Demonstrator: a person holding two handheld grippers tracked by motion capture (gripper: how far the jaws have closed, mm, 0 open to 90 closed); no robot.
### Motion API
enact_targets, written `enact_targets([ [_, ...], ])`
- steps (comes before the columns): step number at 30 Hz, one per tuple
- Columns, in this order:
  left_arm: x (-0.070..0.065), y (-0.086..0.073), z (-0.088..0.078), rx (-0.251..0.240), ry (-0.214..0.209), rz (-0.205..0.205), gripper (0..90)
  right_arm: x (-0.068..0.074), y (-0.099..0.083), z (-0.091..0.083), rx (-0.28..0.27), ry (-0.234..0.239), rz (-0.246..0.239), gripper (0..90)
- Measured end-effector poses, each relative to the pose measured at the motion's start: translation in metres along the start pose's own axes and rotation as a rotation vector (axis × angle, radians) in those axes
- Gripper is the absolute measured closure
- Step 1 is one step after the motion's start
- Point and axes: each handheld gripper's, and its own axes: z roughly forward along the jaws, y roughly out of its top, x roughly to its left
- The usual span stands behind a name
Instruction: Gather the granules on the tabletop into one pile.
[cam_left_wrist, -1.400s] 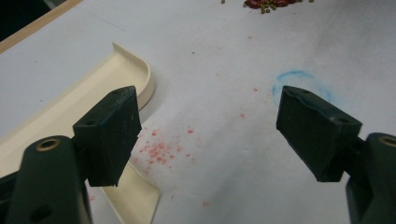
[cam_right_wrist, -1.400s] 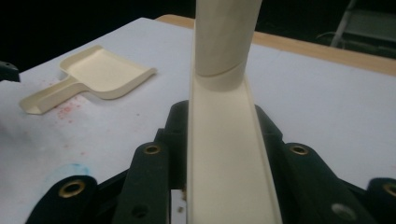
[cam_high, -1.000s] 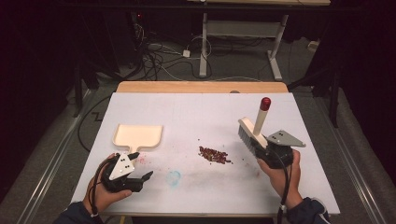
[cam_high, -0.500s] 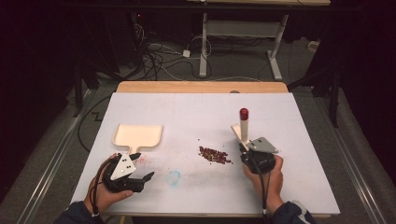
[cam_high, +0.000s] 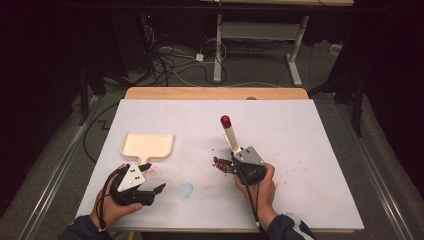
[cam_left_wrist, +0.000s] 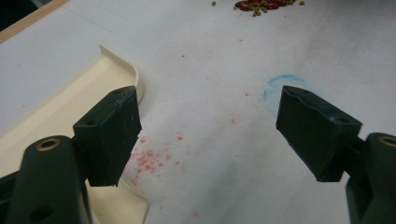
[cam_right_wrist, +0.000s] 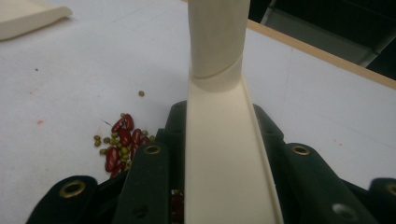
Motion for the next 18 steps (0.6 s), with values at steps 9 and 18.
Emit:
enact_targets([
  [9, 0.002, 0.0, -0.001, 0.004, 0.011, -0.008, 21.1, -0.01, 0.005, -0.005, -0.036, 0.023, 0.037, 67.6],
  [18, 0.006, -0.001, -0.001, 0.007, 0.023, -0.017, 21.1, -0.056, 0.022, 0.0, -0.106, 0.156, 0.047, 67.7],
])
